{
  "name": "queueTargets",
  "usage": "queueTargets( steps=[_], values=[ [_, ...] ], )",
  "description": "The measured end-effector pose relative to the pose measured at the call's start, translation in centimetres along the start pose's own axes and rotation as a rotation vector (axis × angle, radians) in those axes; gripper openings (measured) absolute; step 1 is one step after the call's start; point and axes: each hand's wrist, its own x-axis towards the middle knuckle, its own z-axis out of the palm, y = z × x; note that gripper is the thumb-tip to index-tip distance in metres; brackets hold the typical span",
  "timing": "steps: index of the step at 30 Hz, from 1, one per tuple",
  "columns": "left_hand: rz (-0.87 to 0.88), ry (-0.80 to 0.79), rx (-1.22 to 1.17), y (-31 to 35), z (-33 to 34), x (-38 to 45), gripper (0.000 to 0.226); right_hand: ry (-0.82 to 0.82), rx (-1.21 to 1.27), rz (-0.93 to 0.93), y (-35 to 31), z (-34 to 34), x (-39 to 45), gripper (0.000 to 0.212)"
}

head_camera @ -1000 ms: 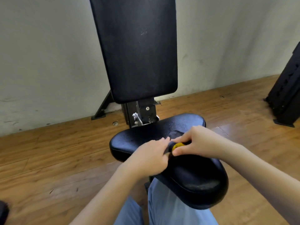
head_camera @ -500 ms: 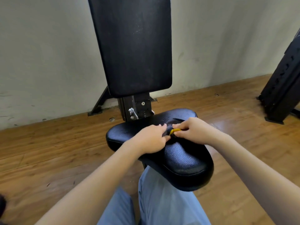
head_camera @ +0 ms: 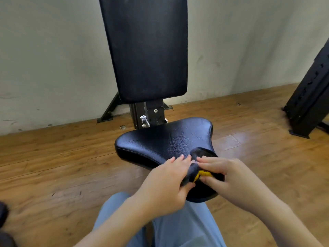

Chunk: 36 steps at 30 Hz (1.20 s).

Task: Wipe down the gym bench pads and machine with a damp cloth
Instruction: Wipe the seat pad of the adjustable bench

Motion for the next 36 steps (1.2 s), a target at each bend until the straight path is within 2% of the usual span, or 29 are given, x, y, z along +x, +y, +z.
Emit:
queueTargets(
  steps=[3, 5, 10, 13, 16, 19, 22, 24, 27, 30, 33, 36],
  values=[
    [-0.025, 0.068, -0.359, -0.7, -0.3, -0.1, 0.06, -0.002, 0.089, 0.028, -0.1, -0.8, -0.1, 0.042],
    [-0.065, 0.193, -0.584, -1.3, -1.3, 0.7, 0.044, -0.003, 0.174, 0.074, -0.2, -1.4, 1.2, 0.038],
    [-0.2, 0.643, -0.603, -2.1, -3.7, 3.2, 0.034, -0.026, 0.406, 0.116, -2.6, -0.8, 6.3, 0.05],
    [-0.264, 0.807, -0.57, -2.9, -5.3, 3.8, 0.043, -0.065, 0.718, 0.196, -4.6, 0.3, 9.3, 0.035],
    [-0.302, 0.751, -0.595, -4.3, -6.8, 3.4, 0.042, -0.08, 0.926, 0.245, -6.0, 1.0, 11.6, 0.025],
    [-0.39, 0.635, -0.655, -6.5, -7.6, 2.3, 0.048, -0.038, 0.957, 0.218, -6.9, 1.5, 13.4, 0.023],
    [-0.498, 0.596, -0.972, -8.5, -8.5, 1.0, 0.039, -0.022, 0.993, 0.199, -7.8, 2.1, 14.9, 0.022],
    [-0.538, 0.609, -1.145, -9.6, -9.1, 0.6, 0.03, -0.052, 0.988, 0.182, -8.5, 2.6, 15.9, 0.021],
    [-0.561, 0.656, -1.125, -11.2, -9.6, 0.4, 0.019, -0.113, 0.953, 0.174, -9.4, 3.2, 17.2, 0.019],
    [-0.59, 0.692, -1.105, -12.7, -10.5, 0.6, 0.02, -0.167, 0.957, 0.197, -10.3, 3.8, 19.1, 0.017],
    [-0.611, 0.747, -1.065, -14.1, -11.9, 1.5, 0.02, -0.153, 0.932, 0.201, -11.3, 4.3, 21.9, 0.016],
    [-0.655, 0.766, -1.189, -15.4, -13.6, 3.2, 0.016, -0.137, 0.963, 0.218, -12.4, 4.3, 25.1, 0.015]
  ],
)
